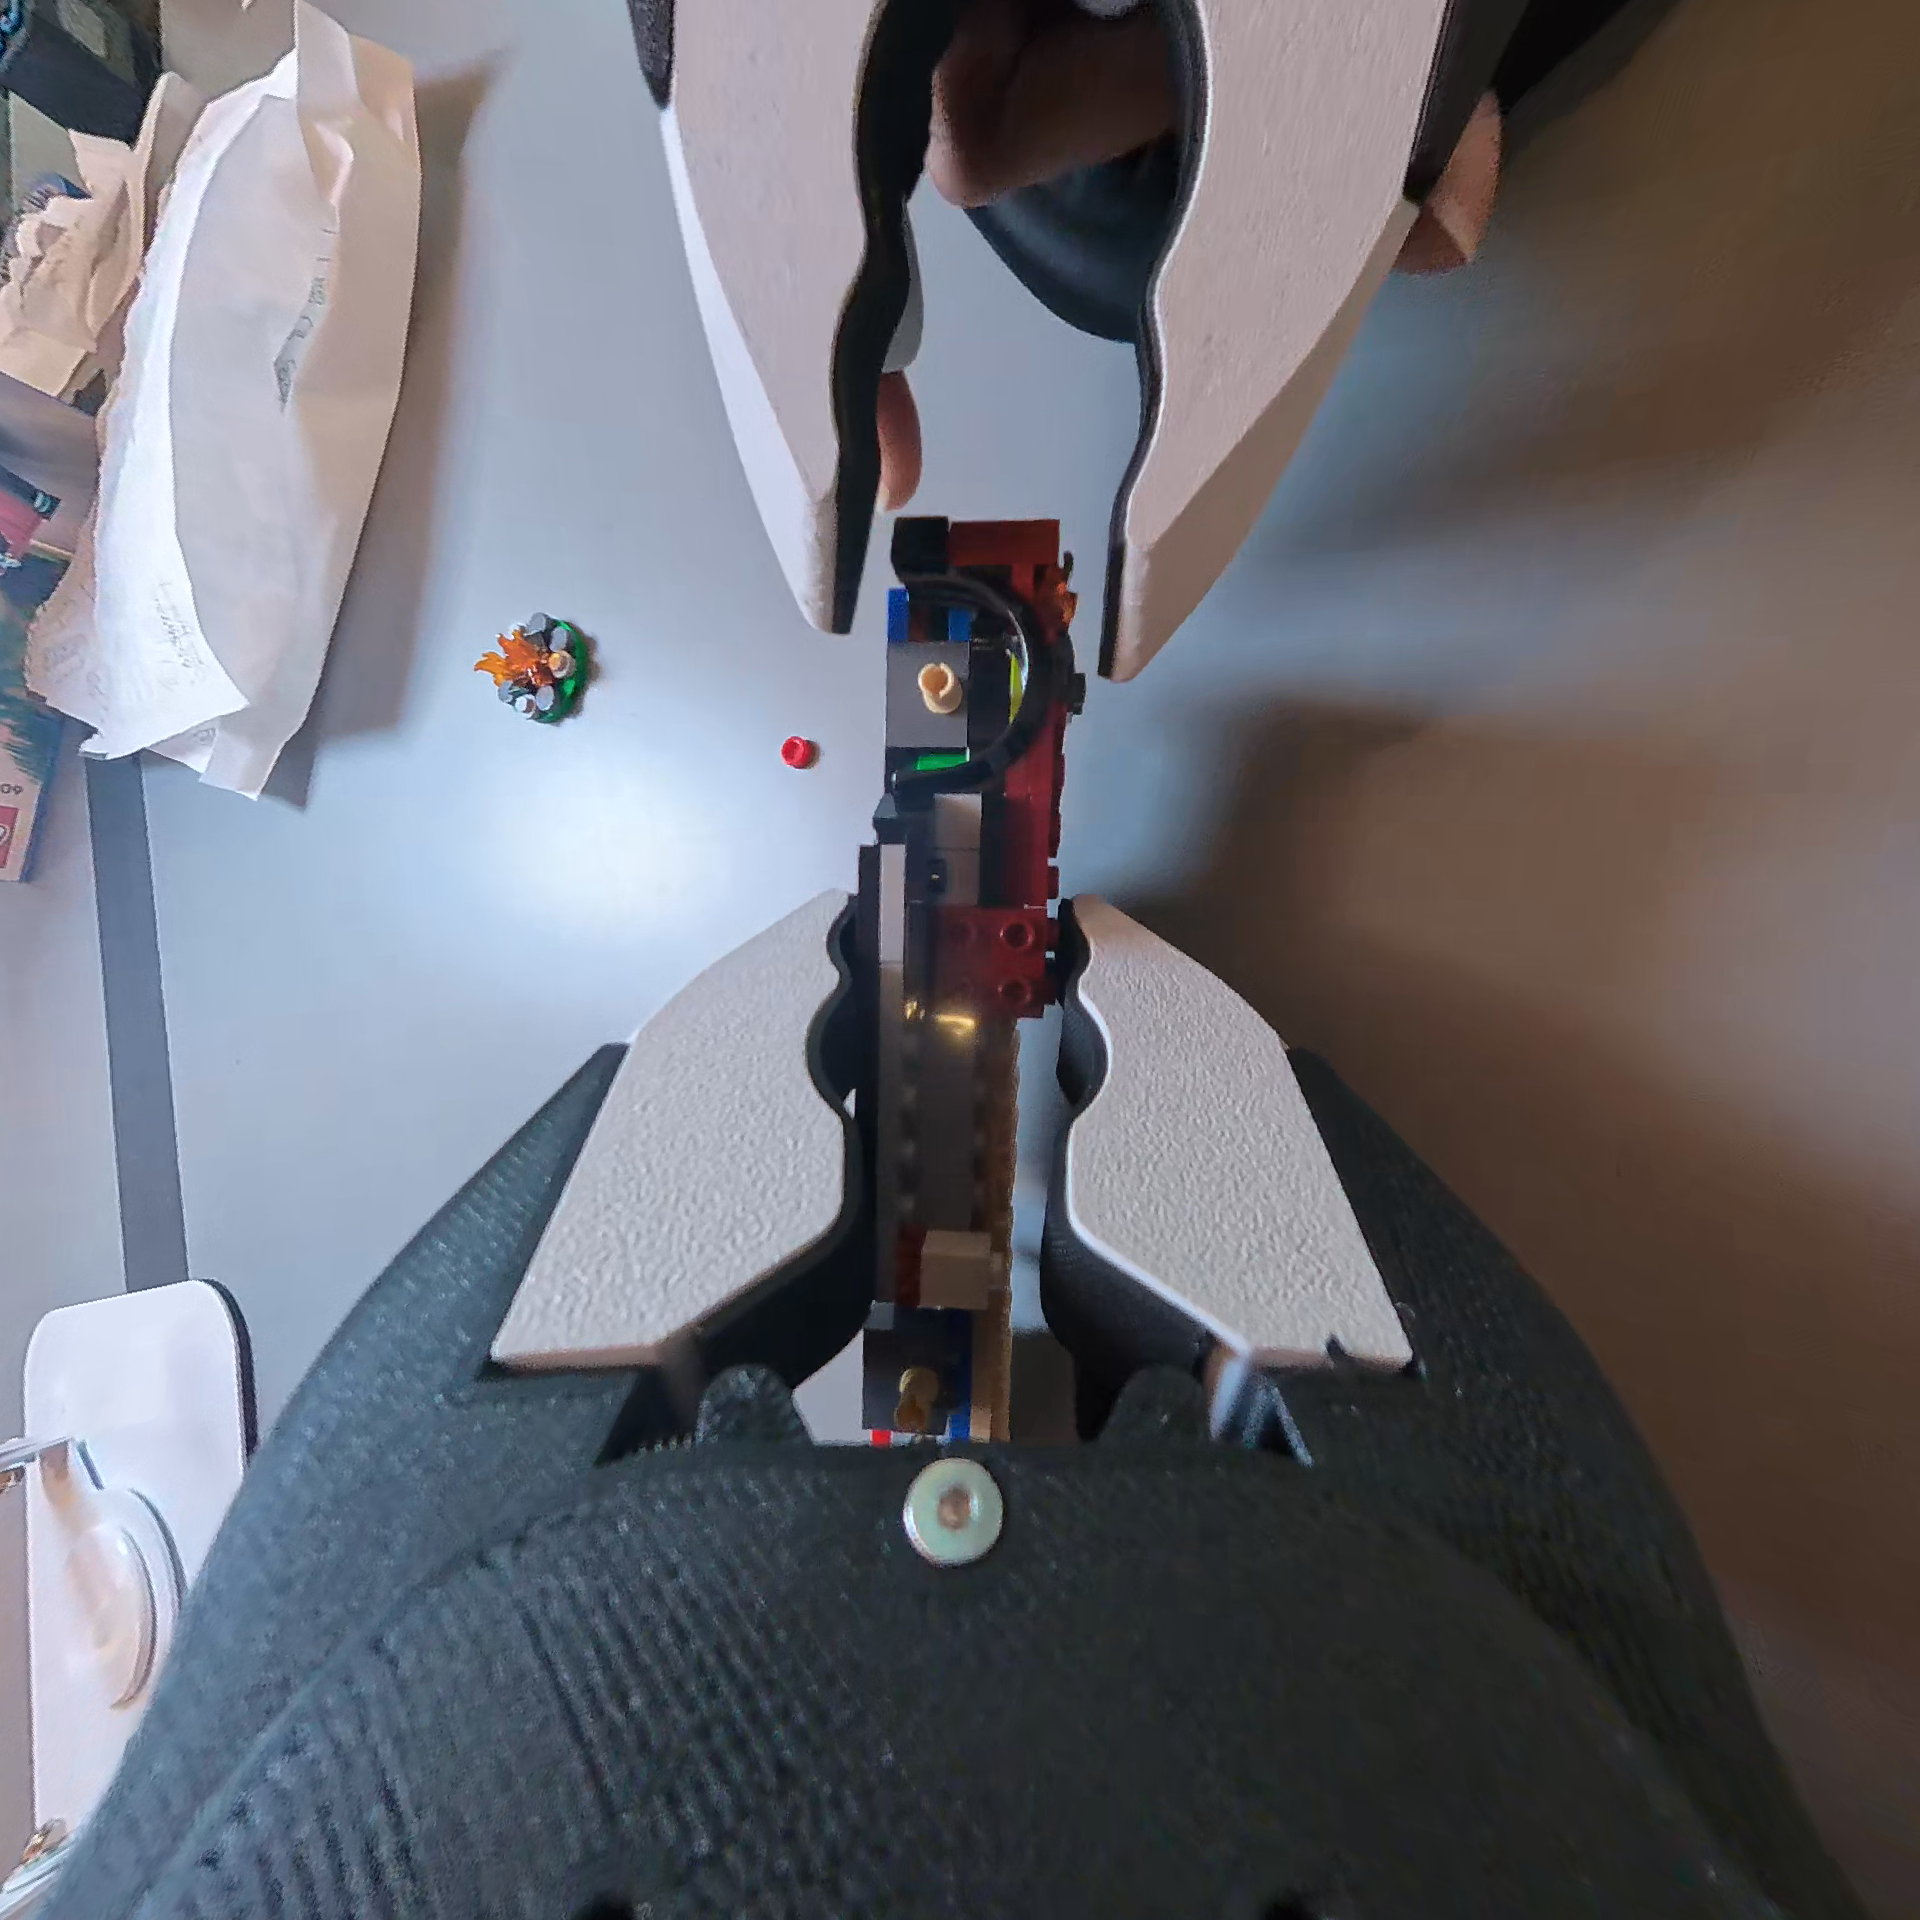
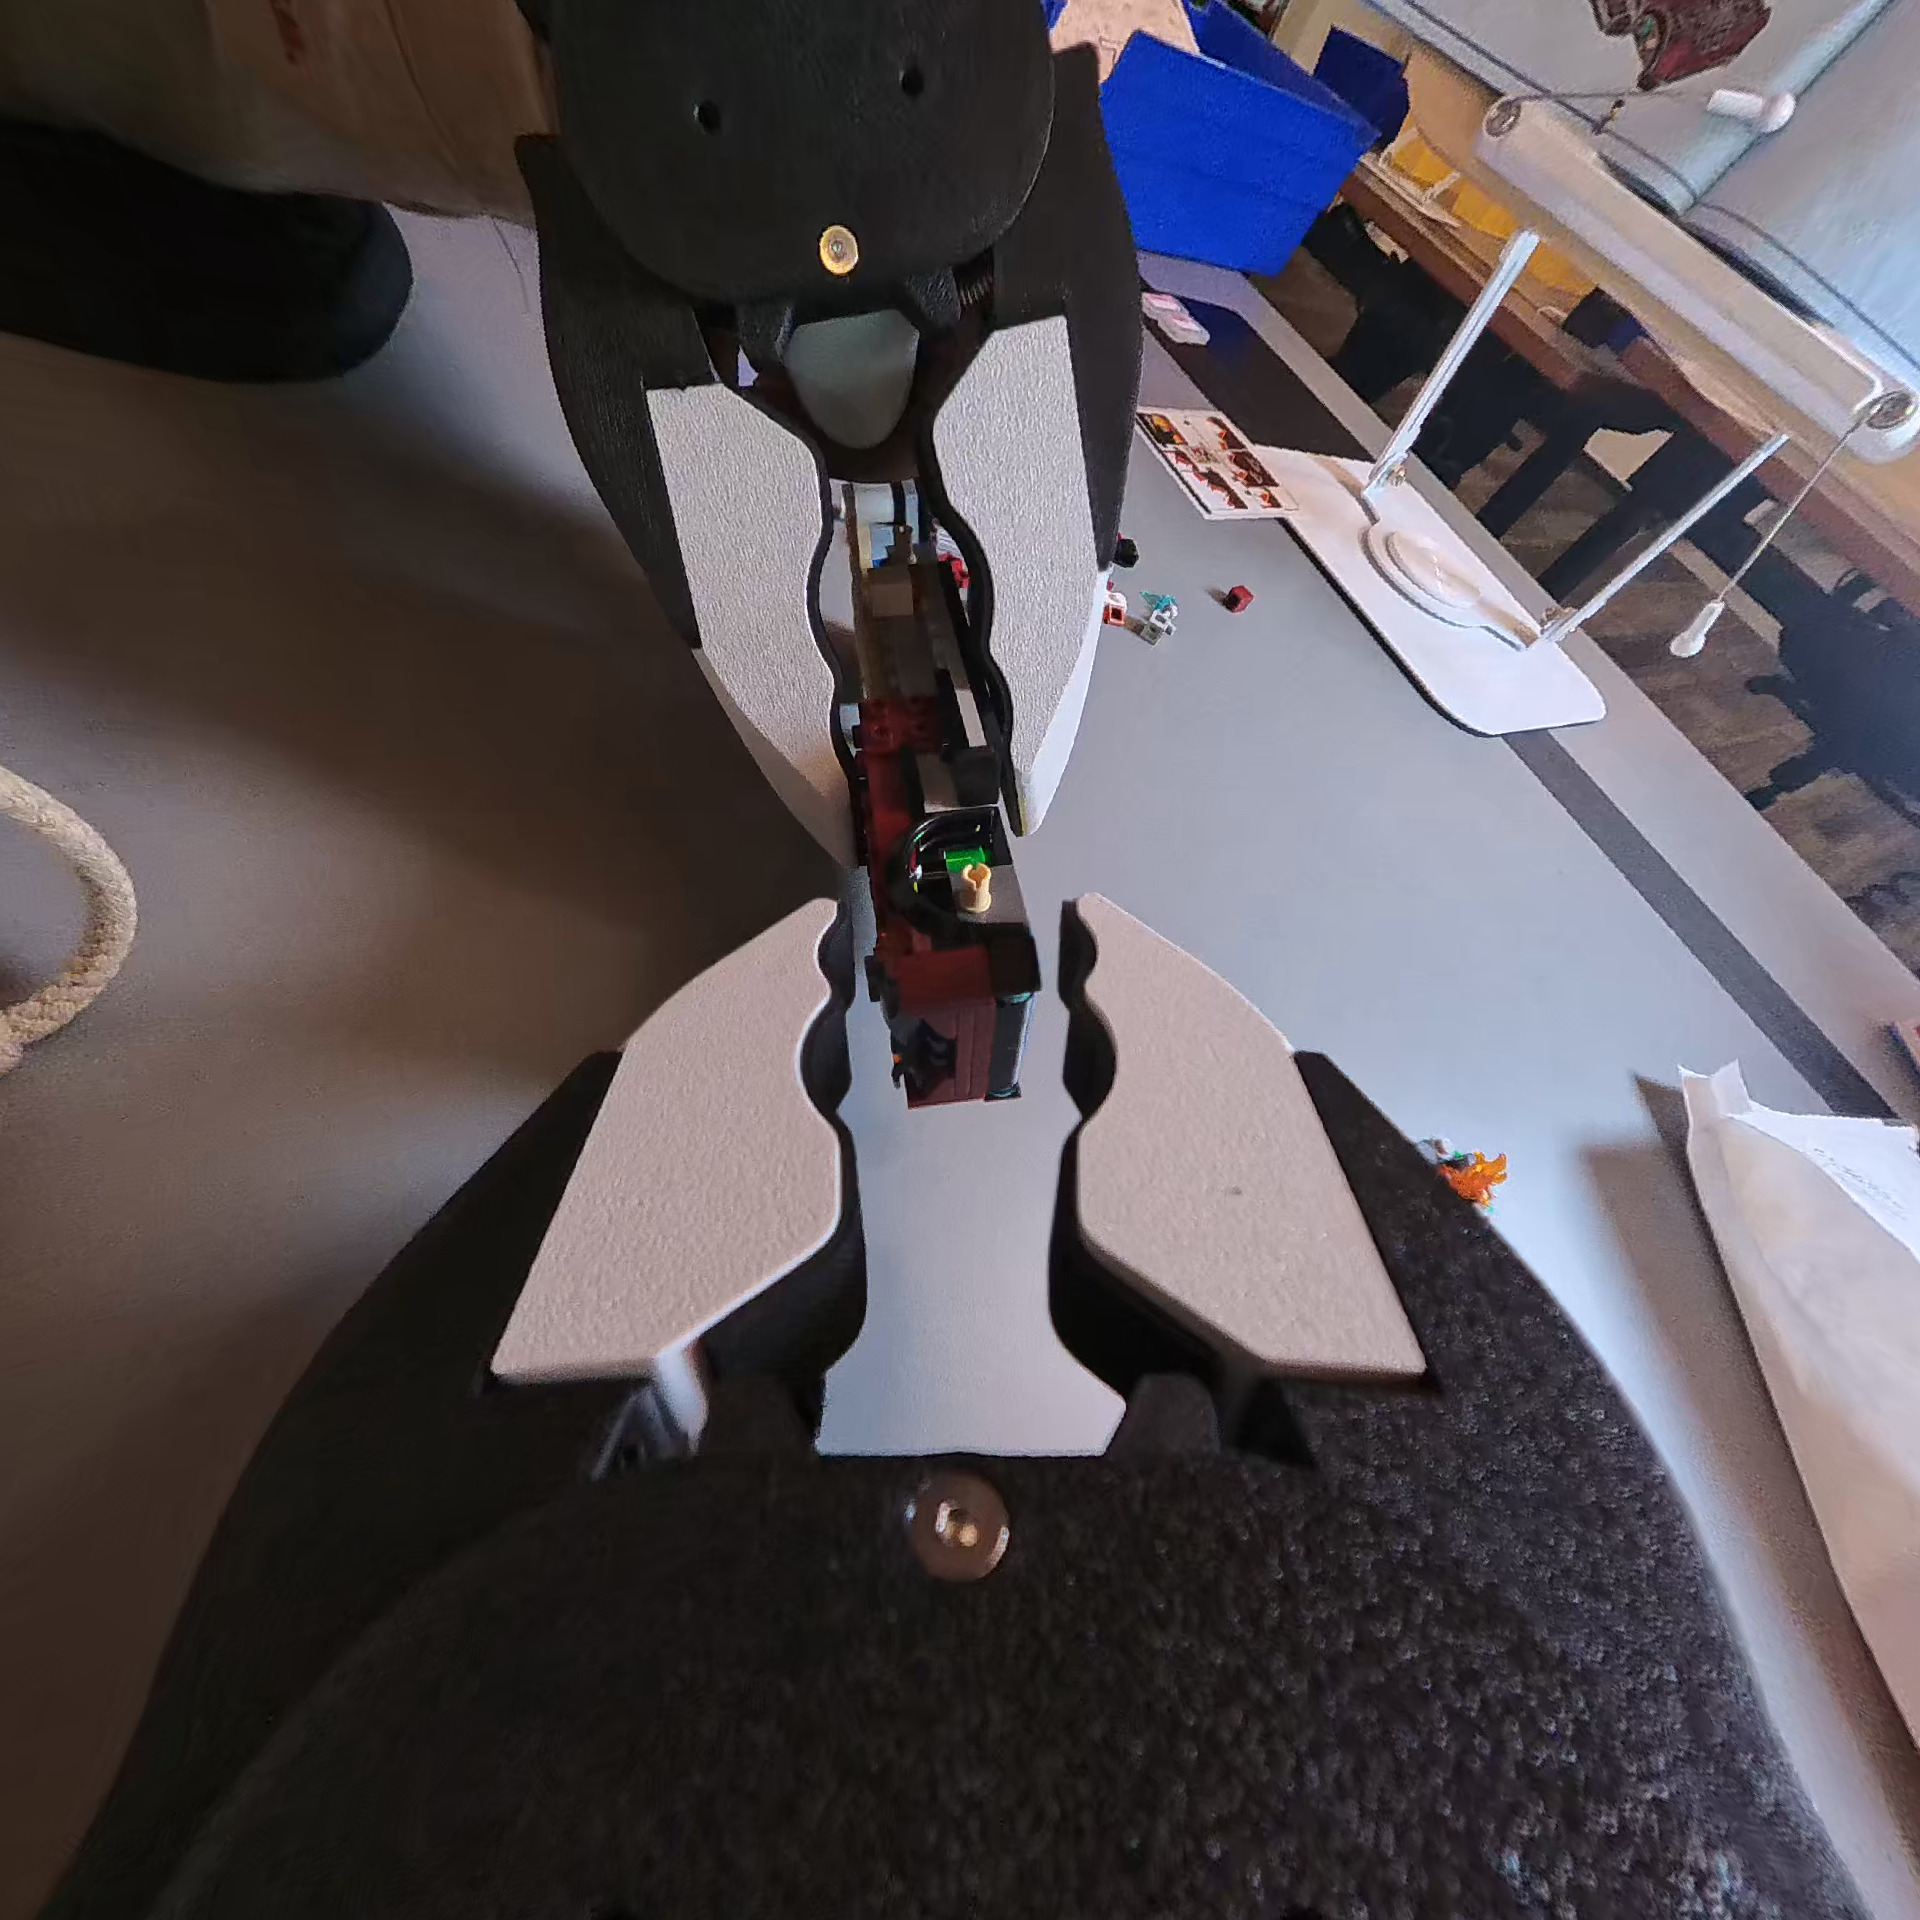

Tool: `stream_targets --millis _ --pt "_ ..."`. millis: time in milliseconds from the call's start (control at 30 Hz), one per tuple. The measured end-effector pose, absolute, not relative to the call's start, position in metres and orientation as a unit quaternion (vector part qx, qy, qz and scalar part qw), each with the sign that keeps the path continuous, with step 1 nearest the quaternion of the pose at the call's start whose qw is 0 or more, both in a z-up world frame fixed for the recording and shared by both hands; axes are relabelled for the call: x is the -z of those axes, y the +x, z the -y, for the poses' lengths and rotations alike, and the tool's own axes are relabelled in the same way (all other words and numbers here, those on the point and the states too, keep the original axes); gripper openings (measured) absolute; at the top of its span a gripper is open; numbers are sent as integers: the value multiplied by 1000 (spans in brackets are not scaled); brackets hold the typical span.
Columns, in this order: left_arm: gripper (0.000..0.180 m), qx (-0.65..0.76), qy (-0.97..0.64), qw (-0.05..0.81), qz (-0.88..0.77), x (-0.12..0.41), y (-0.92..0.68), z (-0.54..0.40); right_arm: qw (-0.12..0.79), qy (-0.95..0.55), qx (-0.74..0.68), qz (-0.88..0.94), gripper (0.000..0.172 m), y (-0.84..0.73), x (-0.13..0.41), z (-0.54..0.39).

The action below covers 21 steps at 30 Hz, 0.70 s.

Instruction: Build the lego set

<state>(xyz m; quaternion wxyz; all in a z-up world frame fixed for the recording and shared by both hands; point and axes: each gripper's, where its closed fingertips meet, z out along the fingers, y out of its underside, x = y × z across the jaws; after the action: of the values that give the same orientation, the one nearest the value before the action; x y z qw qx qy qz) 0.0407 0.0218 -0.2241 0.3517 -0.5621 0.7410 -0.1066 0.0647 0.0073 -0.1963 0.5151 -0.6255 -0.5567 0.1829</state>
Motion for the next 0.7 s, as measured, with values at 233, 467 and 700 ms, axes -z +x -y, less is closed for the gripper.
stream_targets --millis 233,467,700 --pt "34 111 -556 353 -744 224 40 -20 514 -614 -191 567 29 62 198 -6" --pt "34 125 -547 342 -754 225 37 -18 515 -596 -202 581 26 58 197 -1" --pt "33 129 -540 339 -760 225 35 -17 519 -586 -197 590 26 55 198 1"
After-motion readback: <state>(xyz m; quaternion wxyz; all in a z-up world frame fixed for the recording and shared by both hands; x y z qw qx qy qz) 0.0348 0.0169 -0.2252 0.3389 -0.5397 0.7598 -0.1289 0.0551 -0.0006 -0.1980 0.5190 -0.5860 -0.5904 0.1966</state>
